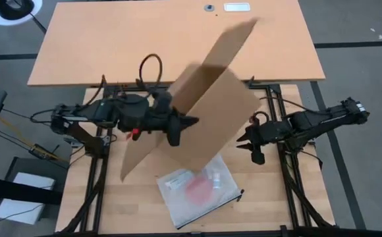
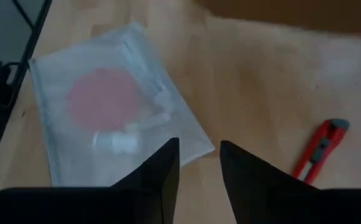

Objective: Unpack boxes
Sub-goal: Break down the cardboard box until it is fully flat using the red cutter

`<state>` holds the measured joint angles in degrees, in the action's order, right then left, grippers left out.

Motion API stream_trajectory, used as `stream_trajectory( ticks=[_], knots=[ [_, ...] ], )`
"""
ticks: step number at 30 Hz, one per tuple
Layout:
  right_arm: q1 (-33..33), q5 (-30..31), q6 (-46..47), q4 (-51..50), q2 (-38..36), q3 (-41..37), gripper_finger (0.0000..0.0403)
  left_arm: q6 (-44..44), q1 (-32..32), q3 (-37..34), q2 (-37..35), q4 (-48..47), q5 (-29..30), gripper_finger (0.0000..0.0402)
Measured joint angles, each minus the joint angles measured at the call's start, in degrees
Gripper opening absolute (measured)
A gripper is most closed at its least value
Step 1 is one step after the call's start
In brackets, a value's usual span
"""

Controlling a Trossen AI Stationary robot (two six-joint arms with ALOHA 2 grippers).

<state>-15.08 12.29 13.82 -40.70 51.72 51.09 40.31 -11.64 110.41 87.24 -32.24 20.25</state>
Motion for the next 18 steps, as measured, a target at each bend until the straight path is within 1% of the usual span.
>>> stream_trajectory(
  ticks=[3, 5, 7, 9, 12, 15, 16, 18],
  knots=[
    [1.0, 0.1, 0.1, 0.5, -1.0, 0.0, 0.0119, -7.3, 0.0, -0.2, -1.7, 7.9, -5.5, 0.0028],
    [1.6, 0.3, -0.2, 1.4, -1.4, 0.0, 0.0119, -8.3, 0.0, 0.0, -3.3, 13.3, -8.9, 0.0028],
    [2.3, 1.3, -2.6, 2.7, -1.5, 0.0, 0.0119, -8.6, 0.0, 0.2, -4.3, 17.3, -13.1, 0.0028],
    [2.9, 4.7, -5.7, 3.7, -1.5, 0.0, 0.0122, -8.8, 0.0, 0.2, -4.5, 20.7, -17.5, 0.0028],
    [4.0, 13.2, -8.4, 6.7, -1.5, 0.0, 0.0133, -8.8, 0.0, 0.0, -4.1, 22.7, -24.7, 0.0028],
    [5.8, 20.7, -8.1, 11.4, -2.3, 0.0, 0.0155, -8.7, -0.1, -0.1, -4.1, 22.9, -27.8, 0.0028],
    [6.6, 21.7, -8.1, 13.5, -2.8, 0.0, 0.0165, -8.6, -0.3, -0.1, -4.2, 23.3, -28.2, 0.0028],
    [8.0, 21.3, -8.1, 17.8, -4.3, -0.1, 0.0185, -8.6, -0.7, -0.1, -4.7, 23.7, -28.8, 0.0028]
  ],
)
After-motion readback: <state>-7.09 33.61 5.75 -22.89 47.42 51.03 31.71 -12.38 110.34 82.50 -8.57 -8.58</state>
